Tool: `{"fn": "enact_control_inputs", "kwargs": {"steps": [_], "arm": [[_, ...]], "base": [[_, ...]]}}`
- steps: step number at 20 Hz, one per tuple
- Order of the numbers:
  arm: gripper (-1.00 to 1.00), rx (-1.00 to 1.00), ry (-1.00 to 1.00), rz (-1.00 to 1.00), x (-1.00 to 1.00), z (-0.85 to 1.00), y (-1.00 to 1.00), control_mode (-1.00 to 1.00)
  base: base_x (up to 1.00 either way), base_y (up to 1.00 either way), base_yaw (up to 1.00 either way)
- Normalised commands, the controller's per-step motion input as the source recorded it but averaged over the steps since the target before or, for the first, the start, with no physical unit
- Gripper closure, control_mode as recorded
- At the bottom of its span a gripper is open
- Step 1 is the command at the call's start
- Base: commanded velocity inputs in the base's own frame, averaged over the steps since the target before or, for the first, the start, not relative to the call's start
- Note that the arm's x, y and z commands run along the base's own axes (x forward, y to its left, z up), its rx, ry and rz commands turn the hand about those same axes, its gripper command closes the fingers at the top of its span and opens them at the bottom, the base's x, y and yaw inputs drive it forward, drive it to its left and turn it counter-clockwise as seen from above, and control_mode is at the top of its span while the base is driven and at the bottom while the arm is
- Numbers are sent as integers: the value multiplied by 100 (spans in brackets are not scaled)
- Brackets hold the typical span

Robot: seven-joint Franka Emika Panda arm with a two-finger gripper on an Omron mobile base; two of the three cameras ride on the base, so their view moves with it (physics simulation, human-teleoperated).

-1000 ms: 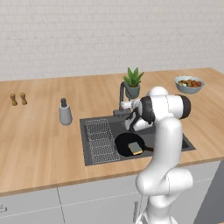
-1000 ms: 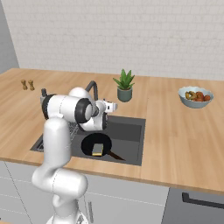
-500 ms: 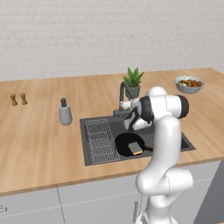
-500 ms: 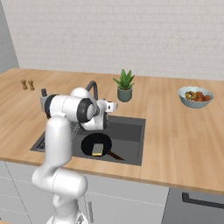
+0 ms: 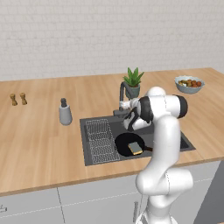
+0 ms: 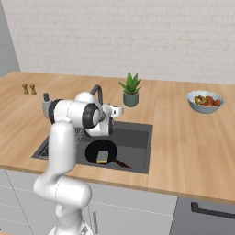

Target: Pick the pan and sponge and place them into the sink. Then turn on the water.

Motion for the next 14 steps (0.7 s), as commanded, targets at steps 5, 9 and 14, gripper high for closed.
{"fn": "enact_control_inputs", "kwargs": {"steps": [5,9,14], "arm": [[-100,0,-5,1,5,-14,0,-100],[-100,0,-6,1,7,-13,0,-100],[-100,0,-4,1,2,-11,0,-100]], "base": [[0,0,0],[0,0,0],[0,0,0]]}}
